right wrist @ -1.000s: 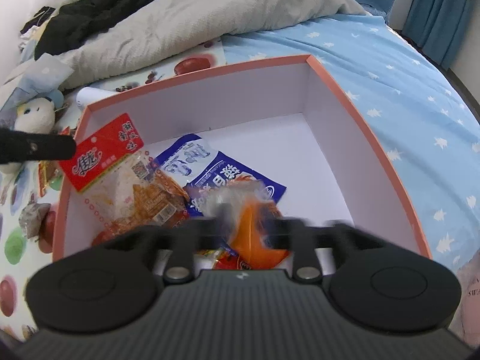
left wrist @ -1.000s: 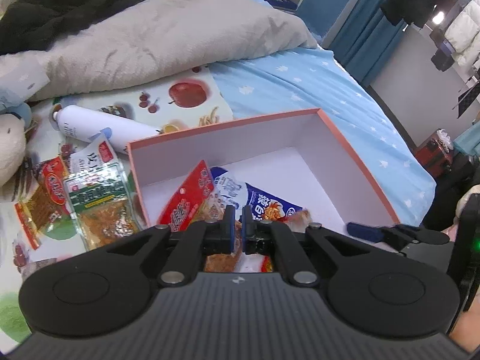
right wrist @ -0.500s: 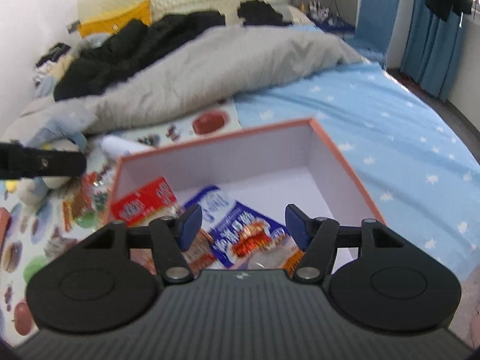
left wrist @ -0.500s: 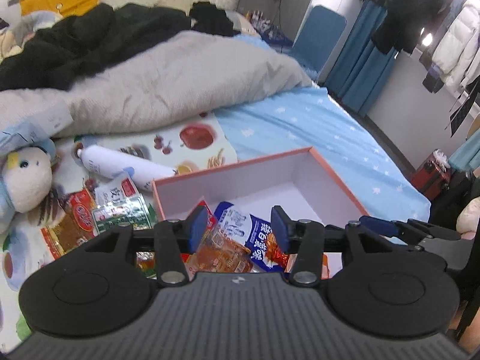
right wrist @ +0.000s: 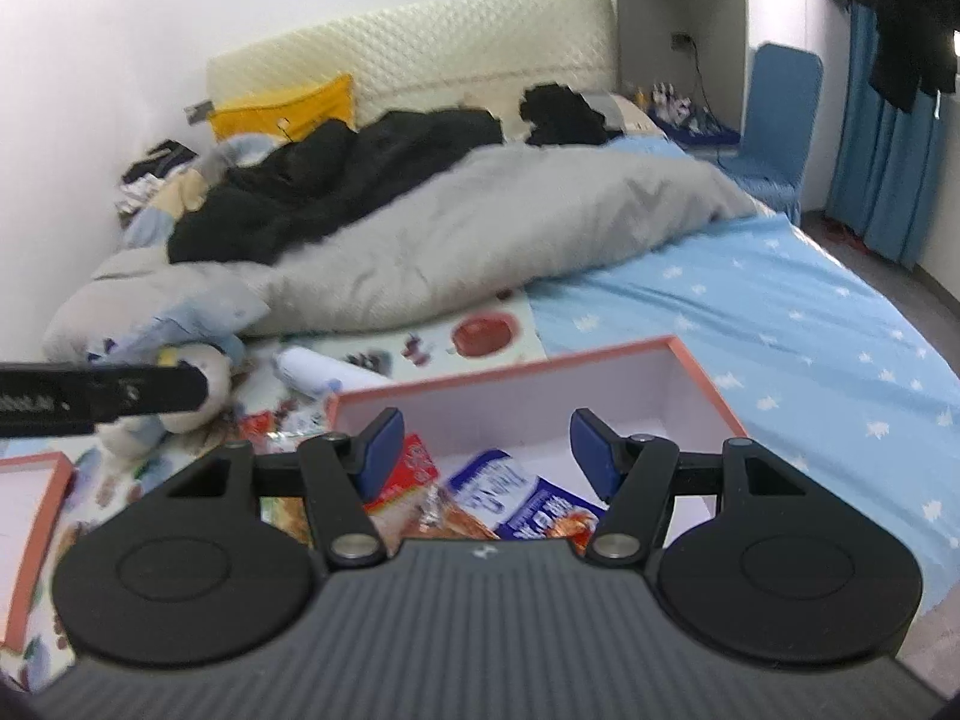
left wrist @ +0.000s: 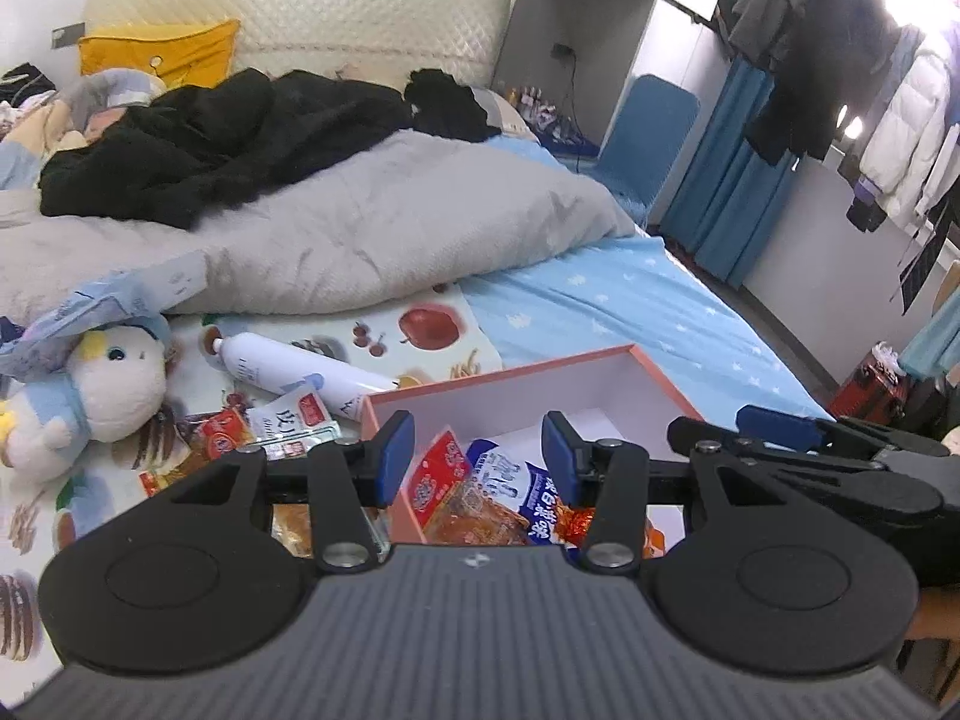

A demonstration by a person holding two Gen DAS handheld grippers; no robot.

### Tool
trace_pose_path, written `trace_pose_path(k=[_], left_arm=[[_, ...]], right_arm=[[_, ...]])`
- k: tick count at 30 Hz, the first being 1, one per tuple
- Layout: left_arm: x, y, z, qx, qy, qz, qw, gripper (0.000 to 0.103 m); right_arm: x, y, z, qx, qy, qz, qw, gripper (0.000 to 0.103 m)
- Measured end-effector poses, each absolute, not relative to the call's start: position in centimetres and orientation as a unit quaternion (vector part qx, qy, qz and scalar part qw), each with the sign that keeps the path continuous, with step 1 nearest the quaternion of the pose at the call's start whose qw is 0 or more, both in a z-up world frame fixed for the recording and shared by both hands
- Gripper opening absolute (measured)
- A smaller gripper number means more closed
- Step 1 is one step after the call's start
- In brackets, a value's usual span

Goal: Organize snacks
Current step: 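Withdraw both tools from the box back toward the snack pile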

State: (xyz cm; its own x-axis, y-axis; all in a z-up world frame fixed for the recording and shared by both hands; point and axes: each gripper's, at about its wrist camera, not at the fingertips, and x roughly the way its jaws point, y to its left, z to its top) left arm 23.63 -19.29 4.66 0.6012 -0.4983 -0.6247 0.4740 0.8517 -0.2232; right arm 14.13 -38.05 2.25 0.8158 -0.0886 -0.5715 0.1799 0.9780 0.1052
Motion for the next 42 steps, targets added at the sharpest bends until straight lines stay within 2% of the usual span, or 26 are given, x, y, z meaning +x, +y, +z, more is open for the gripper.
trace_pose_path(k=[21,42], left_arm=[[16.3,-7.8,4.0,-0.036,0.318,-0.209,0.924,0.053],[9.4,-0.9,-1.5,-0.079,0.361,-0.159,0.916,0.056]], right_arm=[[9.0,-28.6,2.0,0.06,0.255,-0.002,0.965,0.064],[5.4,-22.6,-3.1,0.045,0.282,0.011,0.958,0.064]])
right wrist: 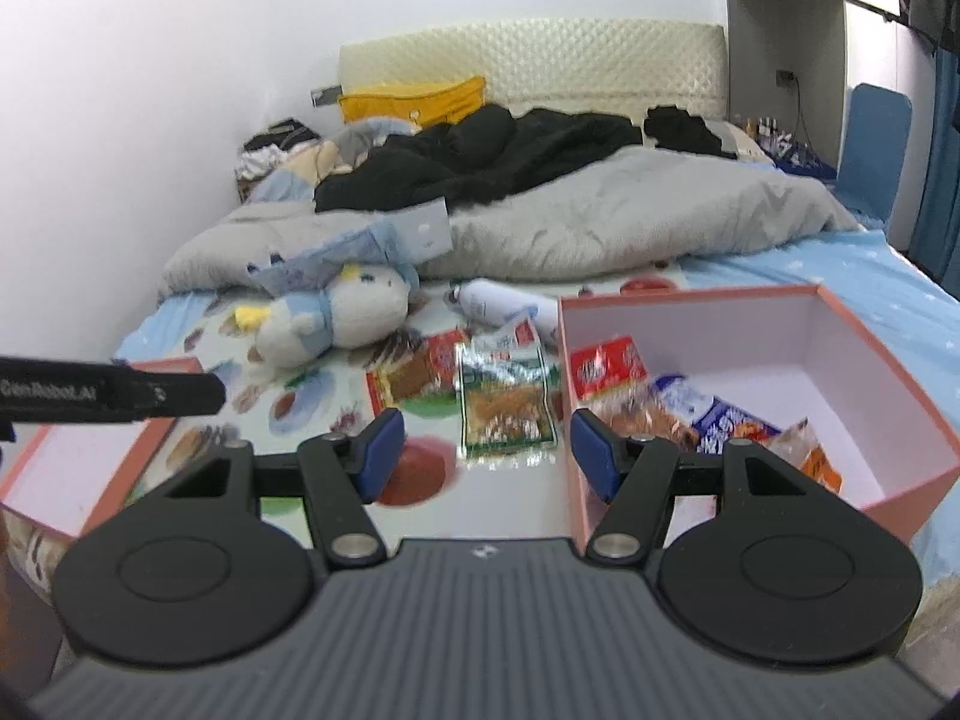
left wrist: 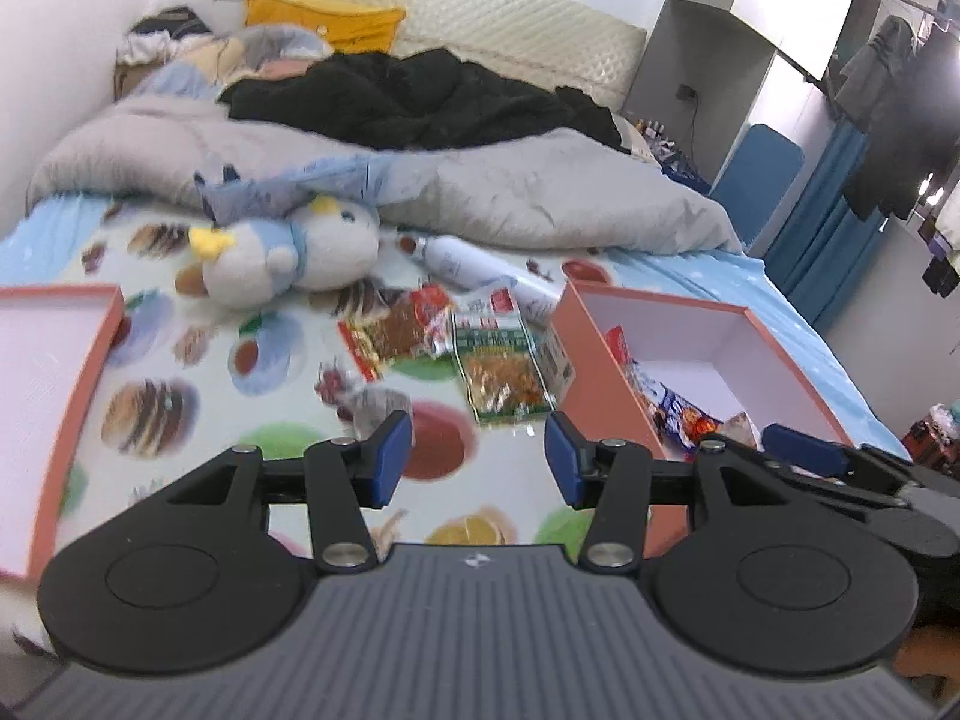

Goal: Organize snacks
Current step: 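Withdraw both tools from the box back toward the snack pile, then grasp a clear grey-filled bag with the left gripper while the right grasps the green pea-snack bag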

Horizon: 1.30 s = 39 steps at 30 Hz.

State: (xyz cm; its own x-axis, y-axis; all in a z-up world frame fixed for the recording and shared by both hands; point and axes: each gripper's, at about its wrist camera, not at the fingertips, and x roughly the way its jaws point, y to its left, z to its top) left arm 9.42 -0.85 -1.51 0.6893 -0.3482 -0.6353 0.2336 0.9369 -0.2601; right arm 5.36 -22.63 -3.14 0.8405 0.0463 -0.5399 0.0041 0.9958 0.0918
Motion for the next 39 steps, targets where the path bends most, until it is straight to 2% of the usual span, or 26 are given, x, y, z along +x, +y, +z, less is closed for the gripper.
trace_pose_path(k=[14,16,39], left_arm=[[13.9,1.0,-8.2,-0.123,0.42,-0.12,0.891,0.061],[15.0,1.4,-9.3,-0.133,0.428,-0.113,0.887,0.067],[30.4,1.0,-17.9,-0.167,0.488,-0.141,0.845,0.071]], right_arm=[[8.0,-19.7,-7.4,-0.021,0.34,0.038,0.939,0.064],[9.1,-19.6,-7.9,-0.024,0.347,0.036,0.937,0.063],[25.2,-17.6,-15.8,-0.074,0.409,0.006,0.909,0.063]])
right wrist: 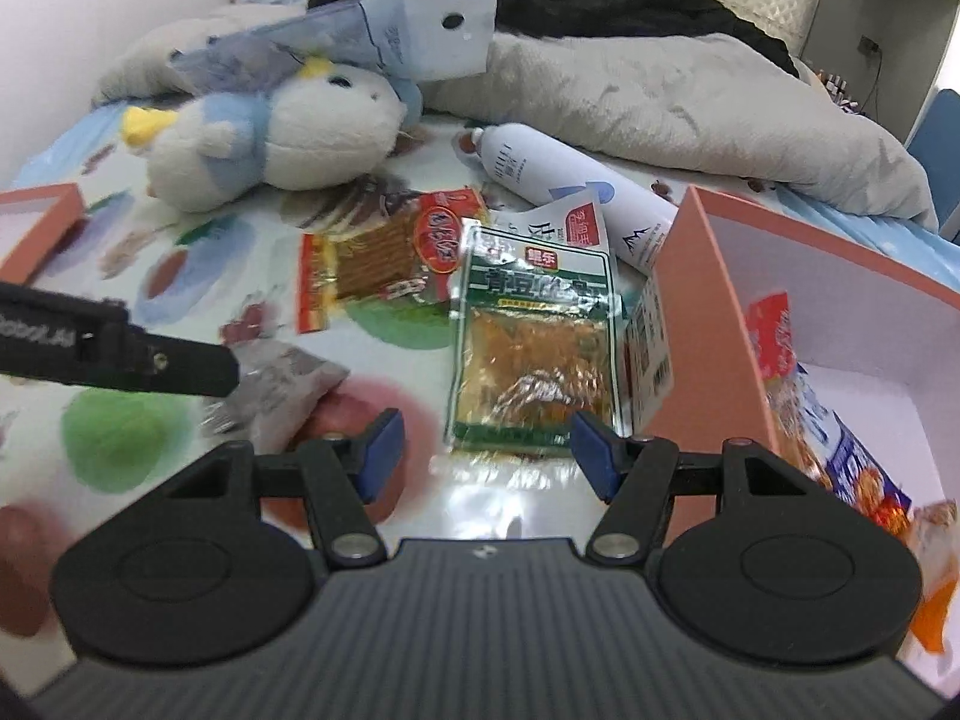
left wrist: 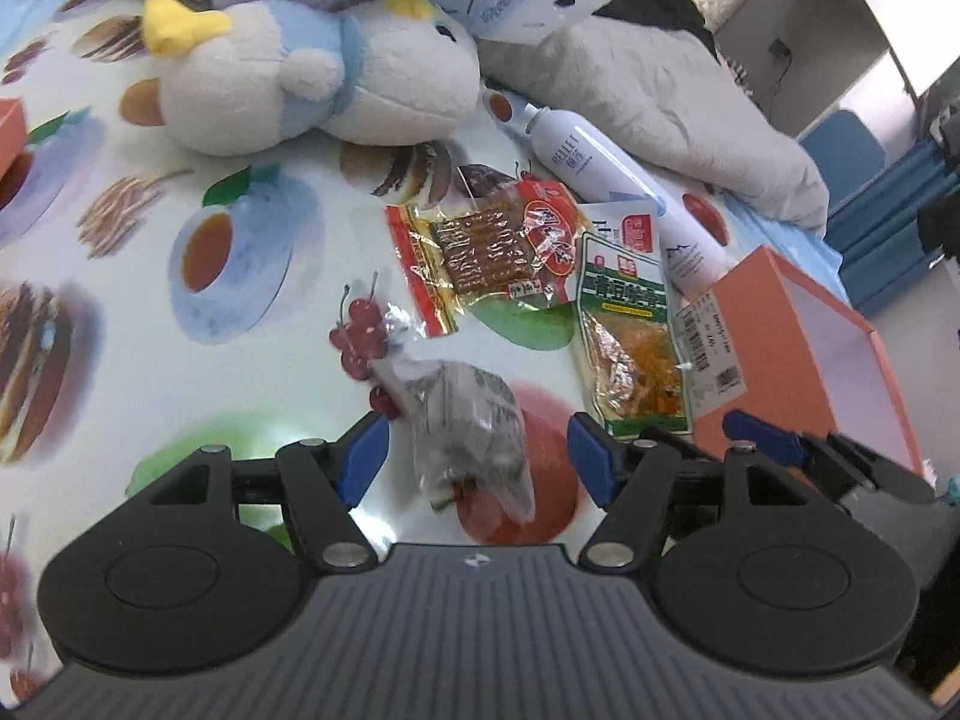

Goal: Organize snacks
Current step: 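Grasp a clear grey-filled bag with the left gripper while the right grasps the green pea-snack bag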

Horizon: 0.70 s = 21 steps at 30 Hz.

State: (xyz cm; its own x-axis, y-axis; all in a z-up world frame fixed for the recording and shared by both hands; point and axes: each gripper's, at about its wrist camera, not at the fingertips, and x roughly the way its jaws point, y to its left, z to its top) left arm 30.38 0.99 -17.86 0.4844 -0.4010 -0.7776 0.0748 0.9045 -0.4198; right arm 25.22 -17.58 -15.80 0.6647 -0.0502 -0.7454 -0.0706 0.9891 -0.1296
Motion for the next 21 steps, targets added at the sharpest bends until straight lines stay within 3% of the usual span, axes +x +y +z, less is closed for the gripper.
trace_pose_path(k=[15,21], left_arm=[[33.0,-0.2,-21.2,-0.146,0.528,-0.144,0.824,0.069],[32.7,-0.8,-21.7,-0.139,0.535,-0.147,0.82,0.051]], right_arm=[[30.7,-17.9,-19.7,-0.093,0.427,-0.025,0.899,0.061],[31.6,-18.3,-20.4,-0.076,0.455,-0.009,0.887,0.061]])
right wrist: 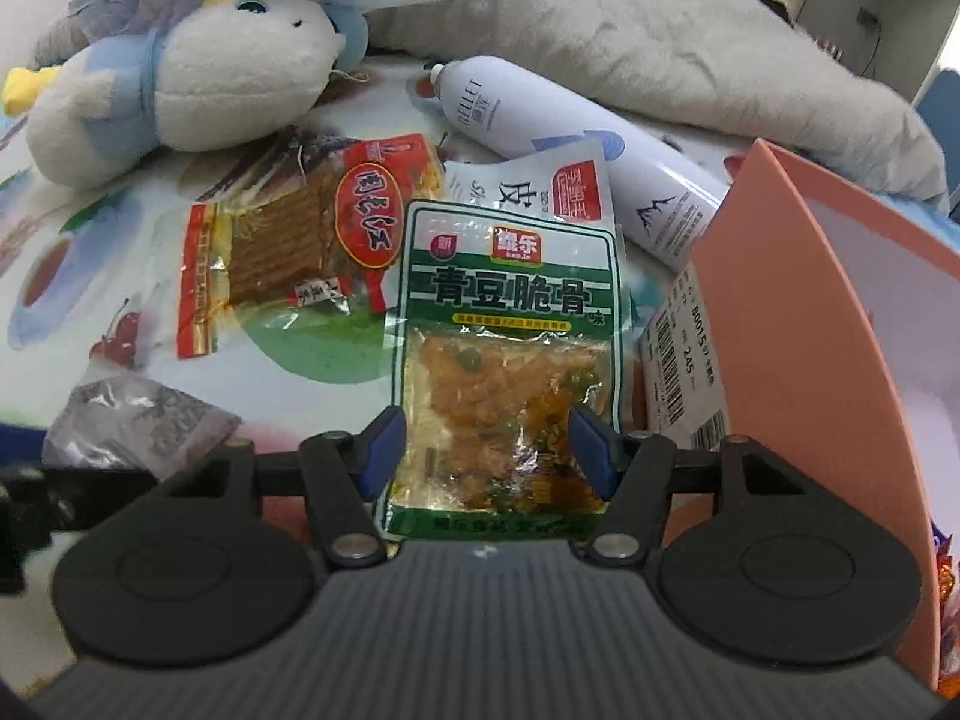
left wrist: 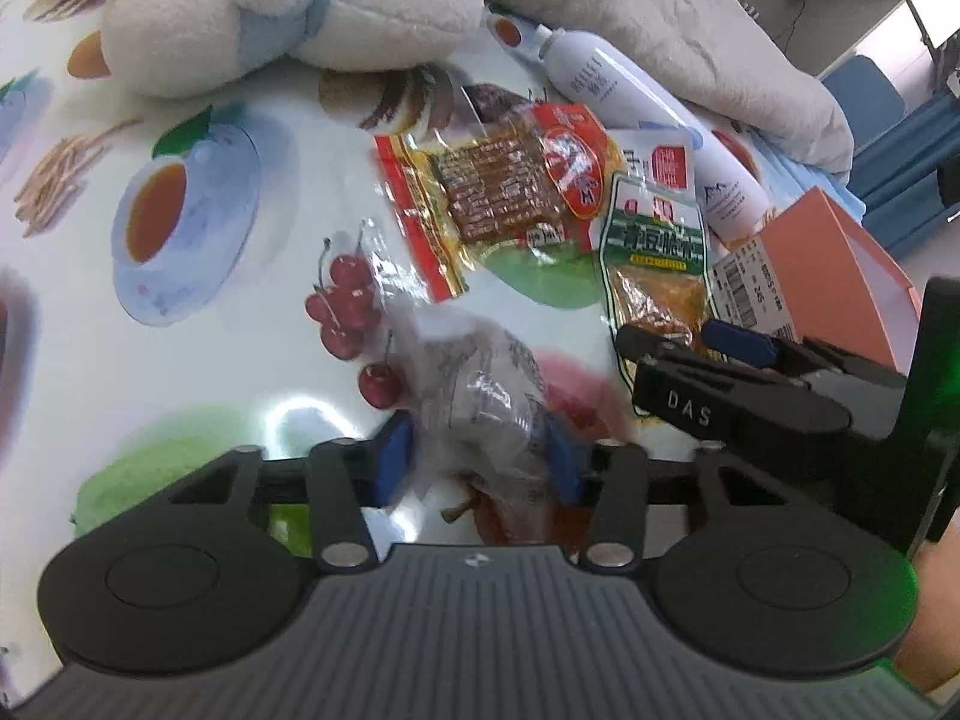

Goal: Organize snacks
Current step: 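Grasp a clear grey-filled bag with the left gripper while the right grasps the green pea-snack bag, then lift the clear bag with the left gripper while the right lifts the green bag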

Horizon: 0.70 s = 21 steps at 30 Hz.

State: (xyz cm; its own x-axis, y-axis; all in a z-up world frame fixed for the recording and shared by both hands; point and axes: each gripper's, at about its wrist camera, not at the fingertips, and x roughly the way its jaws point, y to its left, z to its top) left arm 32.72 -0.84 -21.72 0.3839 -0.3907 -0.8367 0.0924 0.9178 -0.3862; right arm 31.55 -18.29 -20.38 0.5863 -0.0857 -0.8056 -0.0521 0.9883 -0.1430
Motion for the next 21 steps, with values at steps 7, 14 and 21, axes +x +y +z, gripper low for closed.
trace_pose_path(k=[7,14,21], left_arm=[[32.3,-0.9,-21.5,-0.139,0.531,-0.133,0.825,0.045],[30.3,-0.4,-20.6,-0.126,0.528,-0.112,0.832,0.045],[26.6,0.5,-18.9,-0.128,0.515,-0.094,0.842,0.045]], right_arm=[[30.9,-18.6,-20.3,-0.078,0.476,0.018,0.876,0.052],[28.2,-18.0,-19.7,-0.095,0.482,0.038,0.87,0.034],[23.2,-16.7,-19.0,-0.107,0.485,0.057,0.866,0.027]])
